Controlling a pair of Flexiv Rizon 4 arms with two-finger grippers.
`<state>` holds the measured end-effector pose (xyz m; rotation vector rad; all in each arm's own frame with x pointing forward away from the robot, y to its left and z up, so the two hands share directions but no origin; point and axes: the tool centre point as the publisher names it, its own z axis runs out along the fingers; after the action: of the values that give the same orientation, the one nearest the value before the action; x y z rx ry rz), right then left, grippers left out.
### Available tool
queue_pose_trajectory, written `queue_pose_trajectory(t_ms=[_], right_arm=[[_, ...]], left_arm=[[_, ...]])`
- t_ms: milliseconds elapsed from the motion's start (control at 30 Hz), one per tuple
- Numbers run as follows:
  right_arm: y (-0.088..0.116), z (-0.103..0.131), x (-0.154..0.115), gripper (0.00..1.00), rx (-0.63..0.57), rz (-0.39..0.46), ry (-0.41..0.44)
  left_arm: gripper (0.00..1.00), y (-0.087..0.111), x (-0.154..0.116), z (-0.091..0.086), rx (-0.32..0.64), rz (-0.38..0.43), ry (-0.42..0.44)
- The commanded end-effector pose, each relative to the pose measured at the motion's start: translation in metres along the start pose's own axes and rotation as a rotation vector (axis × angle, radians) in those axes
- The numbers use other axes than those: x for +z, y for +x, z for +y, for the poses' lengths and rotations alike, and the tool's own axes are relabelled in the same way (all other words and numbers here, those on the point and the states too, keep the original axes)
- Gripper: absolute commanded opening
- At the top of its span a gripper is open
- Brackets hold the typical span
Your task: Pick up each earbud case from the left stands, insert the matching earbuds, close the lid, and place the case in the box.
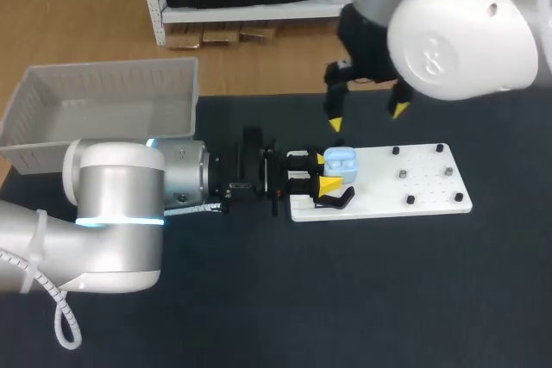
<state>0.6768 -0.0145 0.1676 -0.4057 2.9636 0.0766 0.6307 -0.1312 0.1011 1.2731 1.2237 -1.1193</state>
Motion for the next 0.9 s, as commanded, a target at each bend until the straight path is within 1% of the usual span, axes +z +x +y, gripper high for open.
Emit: queue_pose_trajectory(t_ms=[33,100,200,400,467,667,700,767,900], right_arm=[[-0.010,-0.008,0.023,1.00,0.023,0.028,-0.001],[-0.008,-0.011,0.031,1.00,0.031,0.040,-0.001],[-0.002,-0.011,0.035,1.00,0.028,0.055,-0.009],[0.017,-0.006,0.031,1.00,-0.007,0.075,-0.018],[0.024,-0.005,0.031,1.00,-0.012,0.079,-0.039],[0.042,-0.003,0.030,1.00,-0.019,0.090,-0.068],[0.043,-0.003,0.030,1.00,-0.019,0.084,-0.067],[0.043,-0.006,0.025,1.00,-0.008,0.043,-0.058],[0.042,-0.012,0.003,1.00,-0.006,-0.060,-0.055]], left_arm=[[0.00,0.000,0.000,-0.003,0.004,-0.002,-0.011],[0.00,0.000,0.000,-0.003,0.004,-0.002,-0.011],[0.00,0.000,0.000,-0.003,0.004,-0.002,-0.011],[0.00,0.000,0.000,-0.003,0.004,-0.002,-0.011],[0.00,0.000,0.000,-0.003,0.004,-0.002,-0.011],[0.00,0.000,0.000,-0.003,0.004,-0.002,-0.011],[0.00,0.000,0.000,-0.003,0.004,-0.002,-0.011],[0.00,0.000,0.000,-0.003,0.004,-0.002,-0.011],[0.00,0.000,0.000,-0.003,0.004,-0.002,-0.011]])
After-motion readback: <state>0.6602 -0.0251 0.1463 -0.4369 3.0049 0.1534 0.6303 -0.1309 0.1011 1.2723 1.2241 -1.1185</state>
